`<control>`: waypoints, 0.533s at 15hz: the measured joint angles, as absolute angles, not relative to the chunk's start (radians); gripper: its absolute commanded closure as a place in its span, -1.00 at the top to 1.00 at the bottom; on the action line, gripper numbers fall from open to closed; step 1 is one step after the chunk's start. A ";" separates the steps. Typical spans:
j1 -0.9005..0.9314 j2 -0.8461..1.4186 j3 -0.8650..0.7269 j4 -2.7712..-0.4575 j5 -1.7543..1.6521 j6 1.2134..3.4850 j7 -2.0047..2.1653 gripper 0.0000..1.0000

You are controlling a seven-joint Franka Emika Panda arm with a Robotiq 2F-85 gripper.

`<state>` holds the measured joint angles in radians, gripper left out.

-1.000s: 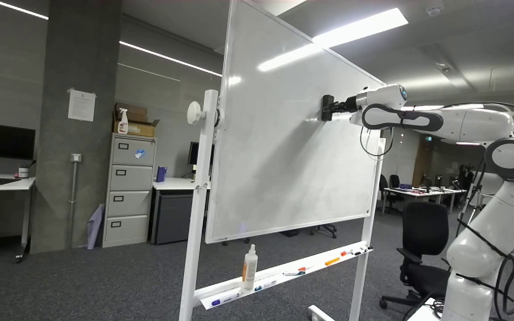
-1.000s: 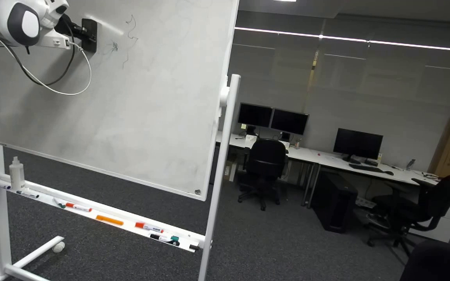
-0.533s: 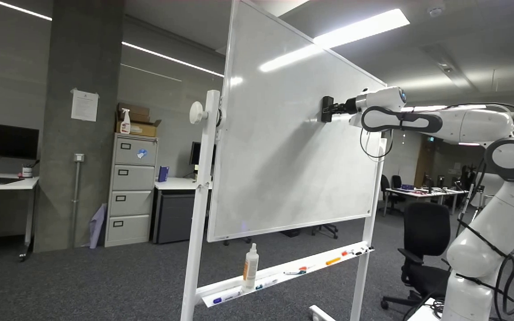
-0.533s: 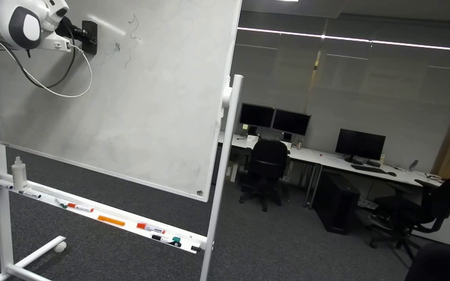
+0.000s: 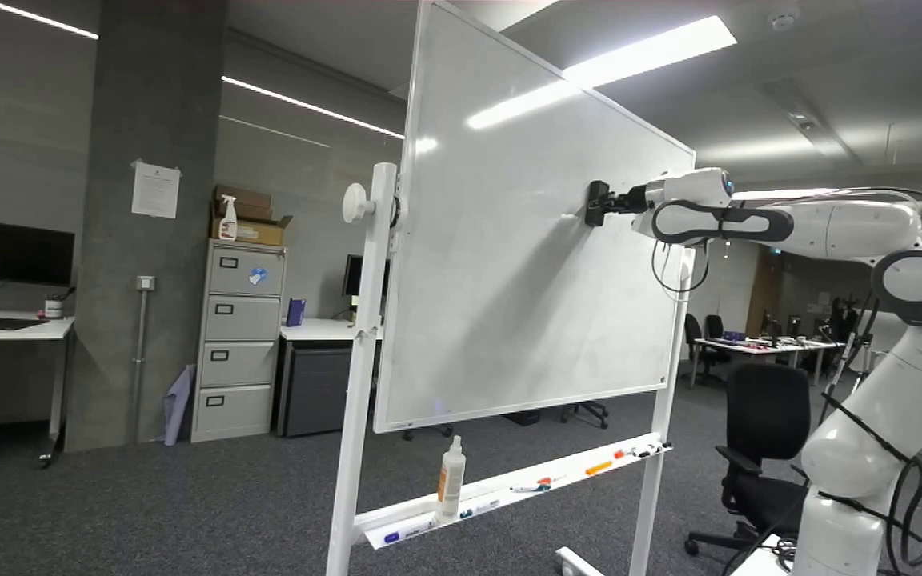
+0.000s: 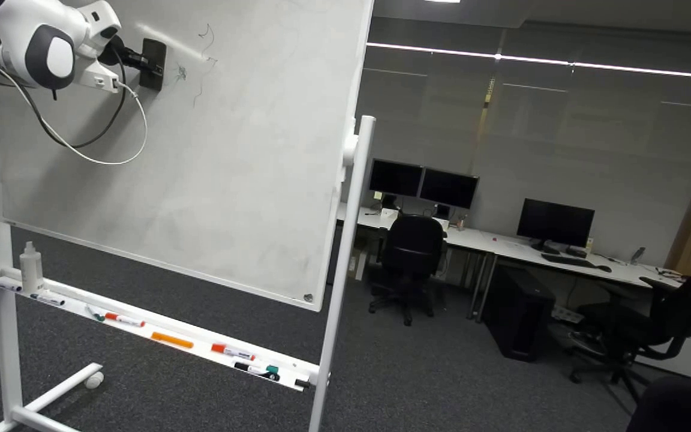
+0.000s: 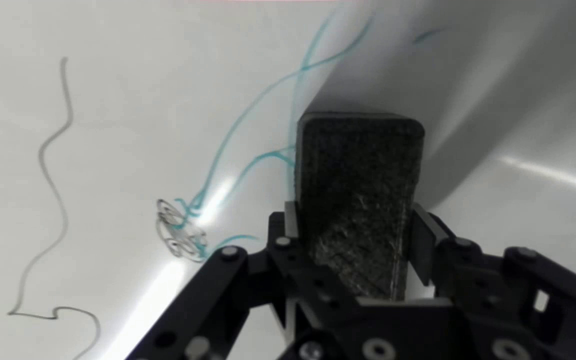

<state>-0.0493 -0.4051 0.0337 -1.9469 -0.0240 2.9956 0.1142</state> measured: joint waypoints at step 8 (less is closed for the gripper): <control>-0.142 -0.387 -0.124 -2.001 0.029 2.999 0.118 -0.41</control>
